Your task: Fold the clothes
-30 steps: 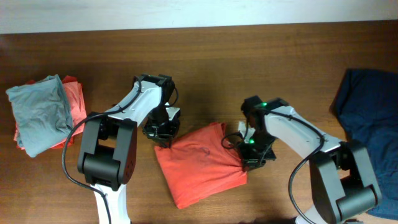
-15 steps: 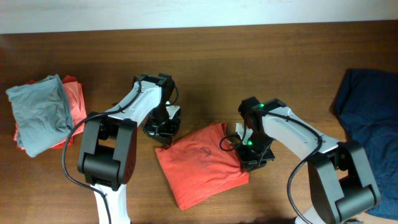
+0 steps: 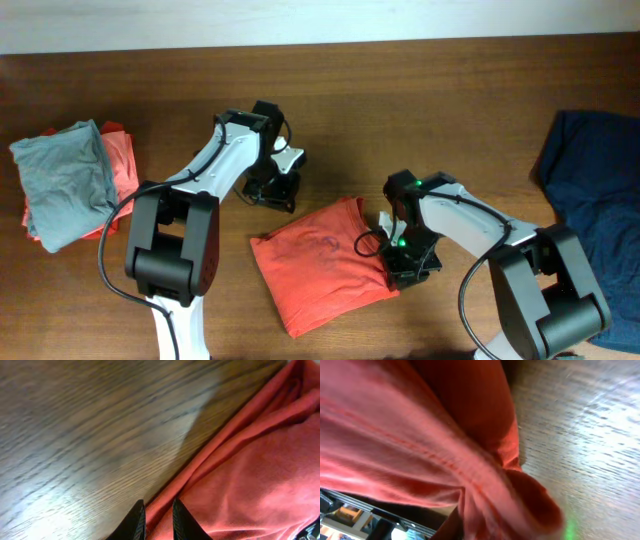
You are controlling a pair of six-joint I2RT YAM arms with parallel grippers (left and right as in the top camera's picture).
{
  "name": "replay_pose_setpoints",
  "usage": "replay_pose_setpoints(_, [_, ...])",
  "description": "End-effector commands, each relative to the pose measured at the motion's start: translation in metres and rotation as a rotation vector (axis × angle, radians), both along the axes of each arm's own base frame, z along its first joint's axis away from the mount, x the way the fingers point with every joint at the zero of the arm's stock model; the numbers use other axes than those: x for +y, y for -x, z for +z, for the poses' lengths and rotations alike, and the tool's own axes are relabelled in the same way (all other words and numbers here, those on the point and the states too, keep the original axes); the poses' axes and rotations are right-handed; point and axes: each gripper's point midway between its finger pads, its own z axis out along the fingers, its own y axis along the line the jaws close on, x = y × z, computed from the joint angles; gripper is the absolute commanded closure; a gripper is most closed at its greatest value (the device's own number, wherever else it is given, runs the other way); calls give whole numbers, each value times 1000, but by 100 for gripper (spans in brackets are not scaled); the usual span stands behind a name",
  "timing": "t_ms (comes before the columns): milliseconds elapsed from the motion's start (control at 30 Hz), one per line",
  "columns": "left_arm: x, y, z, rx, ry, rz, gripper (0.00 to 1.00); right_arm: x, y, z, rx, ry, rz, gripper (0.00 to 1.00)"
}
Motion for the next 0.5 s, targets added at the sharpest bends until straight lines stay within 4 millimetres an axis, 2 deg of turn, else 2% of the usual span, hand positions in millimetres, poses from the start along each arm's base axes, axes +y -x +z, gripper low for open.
replay_pose_setpoints(0, [-15,6,-2,12,34,-58,81,3,8,-6,18,-15,-15,81])
replay_pose_setpoints(167, [-21,21,-6,41,12,-93,81,2,10,-17,-2,-23,-17,81])
replay_pose_setpoints(467, [-2,51,-25,128,-73,-105,81,9,-8,-32,-93,-49,-55,80])
